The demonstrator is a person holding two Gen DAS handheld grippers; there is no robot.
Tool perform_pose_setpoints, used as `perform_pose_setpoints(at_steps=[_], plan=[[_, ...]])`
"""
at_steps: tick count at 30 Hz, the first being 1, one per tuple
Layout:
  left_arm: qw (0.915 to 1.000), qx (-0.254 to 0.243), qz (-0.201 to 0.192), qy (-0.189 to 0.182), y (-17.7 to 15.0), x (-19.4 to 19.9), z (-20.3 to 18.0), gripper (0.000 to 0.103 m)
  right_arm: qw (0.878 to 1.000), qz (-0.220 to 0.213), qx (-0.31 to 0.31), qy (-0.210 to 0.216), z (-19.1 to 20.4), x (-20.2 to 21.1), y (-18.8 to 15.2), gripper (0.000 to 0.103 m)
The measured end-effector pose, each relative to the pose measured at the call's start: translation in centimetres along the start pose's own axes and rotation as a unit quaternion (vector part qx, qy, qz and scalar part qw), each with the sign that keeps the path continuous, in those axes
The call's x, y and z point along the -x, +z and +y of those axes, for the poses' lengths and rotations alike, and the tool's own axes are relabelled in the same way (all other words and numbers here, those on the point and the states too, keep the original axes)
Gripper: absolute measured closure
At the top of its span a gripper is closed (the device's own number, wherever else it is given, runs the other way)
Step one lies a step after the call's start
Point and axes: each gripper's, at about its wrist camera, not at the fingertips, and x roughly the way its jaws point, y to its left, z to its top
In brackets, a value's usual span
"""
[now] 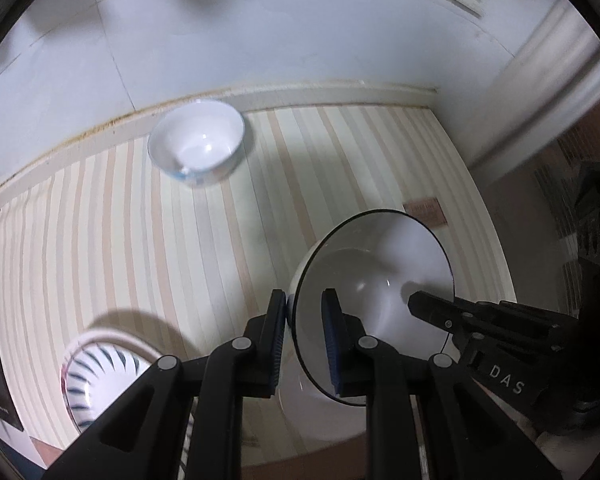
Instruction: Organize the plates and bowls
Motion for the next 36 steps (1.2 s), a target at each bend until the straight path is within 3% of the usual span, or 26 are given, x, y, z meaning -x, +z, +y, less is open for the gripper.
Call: perform_pose_setpoints(at_steps=[12, 19, 36], plan=[[0.9977, -0.026, 0.06, 0.016, -4.7, -3.1, 0.2, 0.087, 0.999, 0.049, -0.016, -0.004, -0.8, -2.6, -6.7, 0.092], [0.9958, -0.048, 0.074, 0.023, -5.5, -3.9, -0.4, 0.087, 0.998, 0.063, -0.011, -0.019, -0.8, -3.7, -7.2, 0.092], [0.9929, -0.049, 0.104, 0.03, -5.9, -5.4, -0.1, 0.087, 0.995, 0.094, -0.002, -0.029, -0.5, -5.0, -6.5, 0.092]])
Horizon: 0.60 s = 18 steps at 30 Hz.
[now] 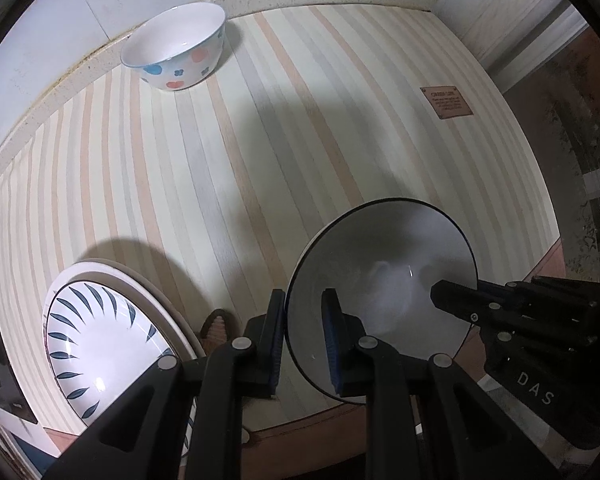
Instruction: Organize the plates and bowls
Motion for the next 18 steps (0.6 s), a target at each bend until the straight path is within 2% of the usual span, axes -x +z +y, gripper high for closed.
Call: perform_pose_setpoints(at_steps=[7, 9, 12, 15, 18], plan=[[0.9999, -0.004, 0.008, -0.005, 0.0, 0.3, 0.2, 0.087, 1.0, 0.012, 0.0, -0.009, 0.3, -0.2, 0.4, 0.092], [0.9999, -0.003, 0.007, -0.009, 0.0, 0.6, 0.4, 0.087, 1.0, 0.017, 0.0, -0.011, 0.4, 0.0, 0.5, 0.087], [0.9999, -0.001, 0.003, -0.014, 0.0, 1.5, 0.9, 0.087, 1.0, 0.021, 0.003, -0.017, 0.4, 0.3, 0.5, 0.087], [0.9996, 0.011, -0.011, -0.024, 0.6, 3.2, 2.0, 0.086, 1.0, 0.023, 0.005, -0.01, 0.2, 1.3, 0.9, 0.087], [0.9978, 0.044, -0.037, -0.033, 2.3, 5.2, 4.3, 0.086, 1.0, -0.002, 0.003, 0.005, 0.4, 3.7, 2.7, 0.087]])
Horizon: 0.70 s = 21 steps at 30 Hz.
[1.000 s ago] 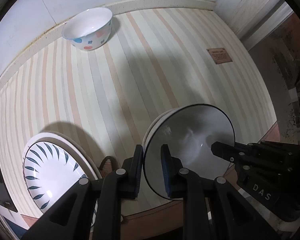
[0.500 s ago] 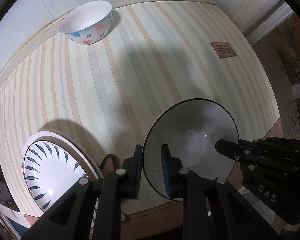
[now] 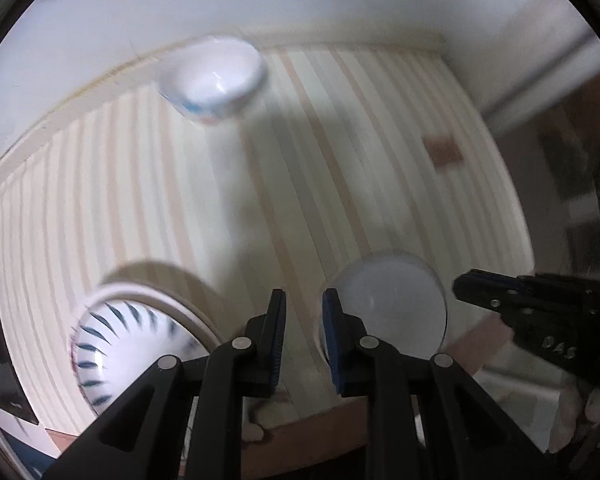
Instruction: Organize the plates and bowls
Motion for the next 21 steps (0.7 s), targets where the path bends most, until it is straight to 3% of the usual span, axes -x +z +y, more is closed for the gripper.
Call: perform_pose_setpoints(at_steps=[2, 4, 5, 6, 10, 16, 19, 21], plan=[[0.9991, 0.035, -0.022, -0.008, 2.0, 1.0, 2.2, 0.081, 1.0, -0.021, 0.002, 0.016, 0.5, 1.3, 1.8, 0.086], [0.9965, 0.074, -0.039, -0.001, 4.6, 1.2, 5.0, 0.08, 0.999, -0.04, 0.008, 0.031, 1.3, 1.9, 4.8, 0.074], [0.995, 0.09, -0.044, -0.001, 5.6, 1.0, 6.0, 0.08, 0.998, -0.05, 0.009, 0.036, 1.8, 1.9, 6.6, 0.062], [0.9929, 0.109, -0.048, 0.0, 6.8, 0.7, 7.3, 0.08, 0.997, -0.06, 0.008, 0.042, 2.1, 1.7, 8.1, 0.058], [0.9842, 0.171, -0.046, 0.012, 11.2, -2.0, 11.6, 0.08, 0.995, -0.077, 0.012, 0.062, 4.0, -0.9, 14.9, 0.058], [0.9806, 0.195, -0.015, 0.017, 15.5, -7.0, 14.3, 0.08, 0.997, -0.054, 0.021, 0.058, 7.3, -6.8, 22.9, 0.058], [0.9816, 0.19, 0.005, 0.02, 16.7, -9.4, 14.9, 0.081, 0.997, -0.046, 0.025, 0.05, 8.2, -9.3, 24.9, 0.063], [0.9806, 0.196, 0.009, 0.008, 17.0, -10.5, 15.3, 0.092, 0.998, -0.039, 0.027, 0.046, 8.6, -10.6, 25.9, 0.09]])
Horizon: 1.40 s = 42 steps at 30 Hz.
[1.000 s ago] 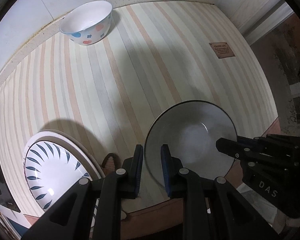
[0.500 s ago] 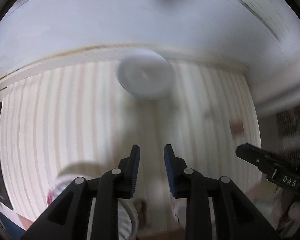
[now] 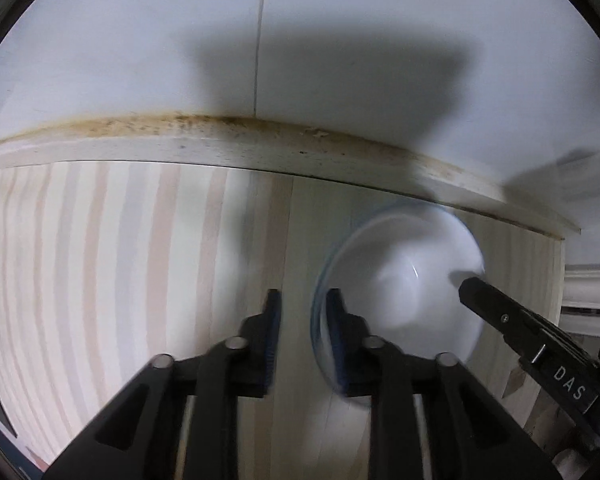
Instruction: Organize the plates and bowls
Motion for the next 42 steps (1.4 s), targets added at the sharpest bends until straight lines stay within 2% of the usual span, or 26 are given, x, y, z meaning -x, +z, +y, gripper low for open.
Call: perform_pose_setpoints(at_steps=[1, 3, 6, 10, 19, 23, 24, 32, 42], plan=[[1.0, 0.001, 0.001, -0.01, 0.0, -0.3, 0.0, 0.096, 1.0, 0.003, 0.001, 0.001, 0.1, -0.5, 0.3, 0.091], [0.9999, -0.004, -0.002, -0.011, -0.2, -0.2, -0.2, 0.096, 1.0, -0.001, 0.008, -0.004, 0.6, -0.9, 0.4, 0.091], [0.9997, -0.022, -0.011, 0.004, -1.0, 0.2, -1.0, 0.096, 1.0, -0.002, 0.014, -0.013, 1.0, -1.1, 0.6, 0.091], [0.9994, -0.032, -0.014, 0.003, -2.1, 0.9, -1.2, 0.096, 1.0, 0.0, 0.011, -0.012, 1.1, -1.0, 0.3, 0.091], [0.996, -0.068, -0.057, 0.008, -6.0, 6.5, -2.4, 0.096, 0.999, -0.023, 0.024, 0.004, 2.0, 3.7, -2.5, 0.091], [0.994, -0.081, -0.073, 0.005, -7.9, 9.4, -3.2, 0.096, 0.998, -0.042, 0.037, 0.001, 2.8, 6.7, -4.5, 0.091], [0.9935, -0.084, -0.076, 0.003, -7.3, 9.8, -3.3, 0.096, 0.998, -0.045, 0.037, 0.001, 2.9, 7.3, -4.9, 0.091], [0.989, -0.113, -0.095, -0.009, -11.4, 14.1, -5.6, 0.096, 0.997, -0.075, 0.032, 0.002, 3.4, 12.9, -10.4, 0.091], [0.9858, -0.146, -0.081, -0.015, -17.8, 15.2, -7.8, 0.096, 0.996, -0.092, 0.021, -0.004, 1.4, 18.9, -18.5, 0.091]])
